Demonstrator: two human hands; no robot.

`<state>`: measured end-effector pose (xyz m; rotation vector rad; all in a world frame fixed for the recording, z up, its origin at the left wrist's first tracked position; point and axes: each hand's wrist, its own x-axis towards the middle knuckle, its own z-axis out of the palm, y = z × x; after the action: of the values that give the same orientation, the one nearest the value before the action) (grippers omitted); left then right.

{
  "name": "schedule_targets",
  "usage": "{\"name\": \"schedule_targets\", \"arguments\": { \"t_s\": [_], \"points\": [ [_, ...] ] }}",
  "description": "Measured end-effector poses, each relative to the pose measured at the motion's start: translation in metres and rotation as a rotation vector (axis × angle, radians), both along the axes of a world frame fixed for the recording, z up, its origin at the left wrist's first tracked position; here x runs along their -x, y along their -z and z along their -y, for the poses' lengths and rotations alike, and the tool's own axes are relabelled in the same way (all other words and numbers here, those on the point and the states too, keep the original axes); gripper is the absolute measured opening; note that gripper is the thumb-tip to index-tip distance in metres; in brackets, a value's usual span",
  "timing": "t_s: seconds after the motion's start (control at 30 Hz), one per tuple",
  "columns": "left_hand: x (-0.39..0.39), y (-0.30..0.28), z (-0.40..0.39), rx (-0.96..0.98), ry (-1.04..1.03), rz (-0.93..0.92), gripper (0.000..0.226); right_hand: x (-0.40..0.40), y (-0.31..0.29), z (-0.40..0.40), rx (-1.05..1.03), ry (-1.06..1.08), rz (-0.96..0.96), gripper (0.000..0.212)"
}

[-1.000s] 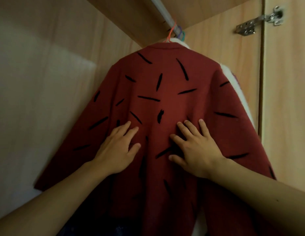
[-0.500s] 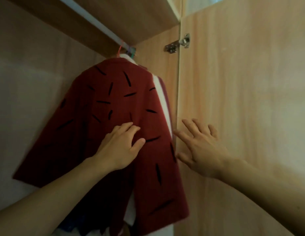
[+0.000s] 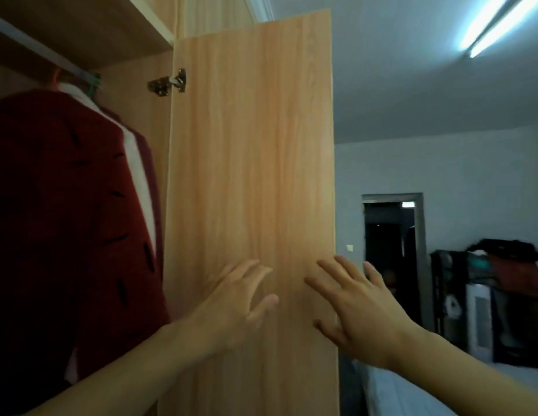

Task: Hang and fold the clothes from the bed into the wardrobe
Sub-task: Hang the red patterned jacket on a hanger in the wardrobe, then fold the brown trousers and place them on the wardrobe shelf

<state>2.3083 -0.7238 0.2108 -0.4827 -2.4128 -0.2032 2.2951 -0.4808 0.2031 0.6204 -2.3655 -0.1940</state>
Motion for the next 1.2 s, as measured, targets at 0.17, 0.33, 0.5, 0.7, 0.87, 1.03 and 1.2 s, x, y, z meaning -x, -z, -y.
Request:
{"name": "schedule_targets", "arguments": {
  "t_s": [0.17,0.33,0.5,0.7,0.87,1.03,1.2],
  "points": [
    [0.013,0.024,-0.056,0.018,0.171,0.057,0.063,-0.044,0.015,-0.066,0.011,0.233,0.046,0.07],
    [0.025,0.053,-0.093,-0.082,0.439,0.081,0.059,-0.086,0.025,-0.106,0.042,0.43,0.09,0.068],
    [0.03,0.104,-0.132,-0.095,0.549,0.164,0.055,-0.133,0.047,-0.144,0.019,0.625,0.168,0.069],
    [0.018,0.151,-0.177,0.014,0.582,0.309,0.053,-0.172,0.079,-0.196,0.117,0.753,0.219,0.071],
    [0.005,0.181,-0.223,0.061,0.58,0.394,0.049,-0.176,0.122,-0.248,0.192,0.784,0.293,0.072],
    [0.0,0.203,-0.283,0.106,0.546,0.429,0.049,-0.176,0.17,-0.311,0.227,0.773,0.358,0.071],
    [-0.01,0.217,-0.372,0.081,0.532,0.496,0.047,-0.166,0.208,-0.376,0.264,0.71,0.437,0.07]
  ]
}}
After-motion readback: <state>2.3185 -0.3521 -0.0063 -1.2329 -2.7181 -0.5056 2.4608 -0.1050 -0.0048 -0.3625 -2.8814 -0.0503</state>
